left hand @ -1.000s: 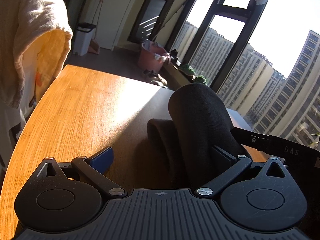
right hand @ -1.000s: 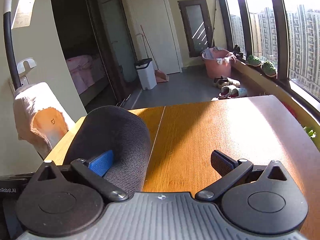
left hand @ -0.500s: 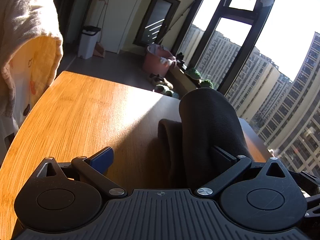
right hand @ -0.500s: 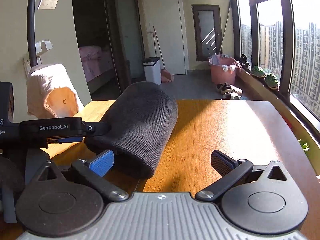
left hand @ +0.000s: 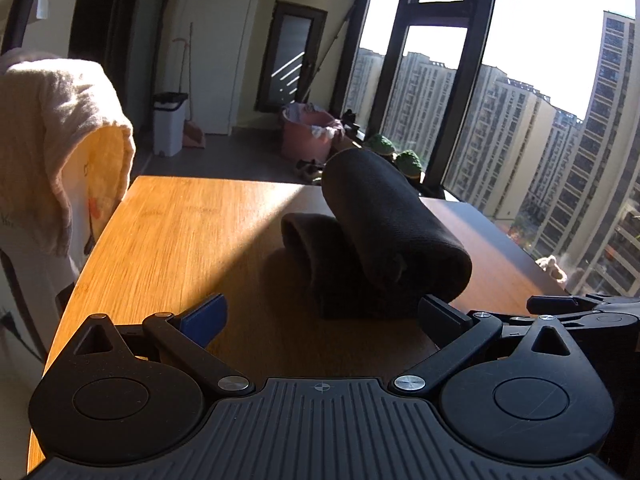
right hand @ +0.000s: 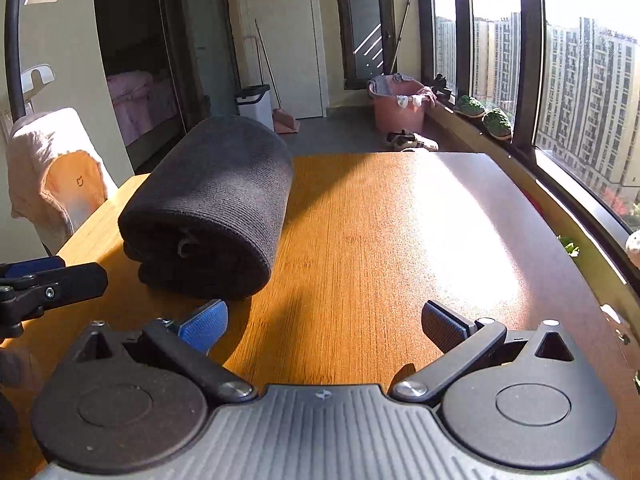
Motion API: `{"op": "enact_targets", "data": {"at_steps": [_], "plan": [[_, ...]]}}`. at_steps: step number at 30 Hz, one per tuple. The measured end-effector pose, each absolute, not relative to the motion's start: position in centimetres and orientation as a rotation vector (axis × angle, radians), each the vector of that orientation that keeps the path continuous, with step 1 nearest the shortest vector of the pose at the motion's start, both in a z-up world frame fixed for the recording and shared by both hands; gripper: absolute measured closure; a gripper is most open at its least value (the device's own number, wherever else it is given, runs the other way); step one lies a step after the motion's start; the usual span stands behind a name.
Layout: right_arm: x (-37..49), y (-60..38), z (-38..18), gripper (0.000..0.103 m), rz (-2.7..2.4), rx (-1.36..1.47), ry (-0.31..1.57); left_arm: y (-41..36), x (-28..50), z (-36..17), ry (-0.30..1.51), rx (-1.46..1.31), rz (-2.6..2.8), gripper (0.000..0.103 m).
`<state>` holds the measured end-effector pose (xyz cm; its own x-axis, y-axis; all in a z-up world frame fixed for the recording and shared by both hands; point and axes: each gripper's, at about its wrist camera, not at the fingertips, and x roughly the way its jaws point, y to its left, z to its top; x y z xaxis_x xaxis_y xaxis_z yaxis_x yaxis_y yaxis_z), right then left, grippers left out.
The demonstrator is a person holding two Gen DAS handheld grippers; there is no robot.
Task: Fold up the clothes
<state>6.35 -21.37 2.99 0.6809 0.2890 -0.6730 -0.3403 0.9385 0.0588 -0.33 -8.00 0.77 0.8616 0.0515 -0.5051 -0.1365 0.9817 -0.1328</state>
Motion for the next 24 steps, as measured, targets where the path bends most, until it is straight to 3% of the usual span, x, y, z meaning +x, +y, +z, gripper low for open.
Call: {"op": "enact_targets", "data": {"at_steps": [10,24], "plan": [[4.9,-20.4,2.2,0.0,0.35,-0.126,0.698,-9.8,1.5,-0.9,0.687,-0.091,0.274,0.0],[5.3,-20.6,1.9,0.0,0.324,-0.112,0.696,-10.2,1.6,-0.8,0.69,-0.089,0.281,0.0]]}}
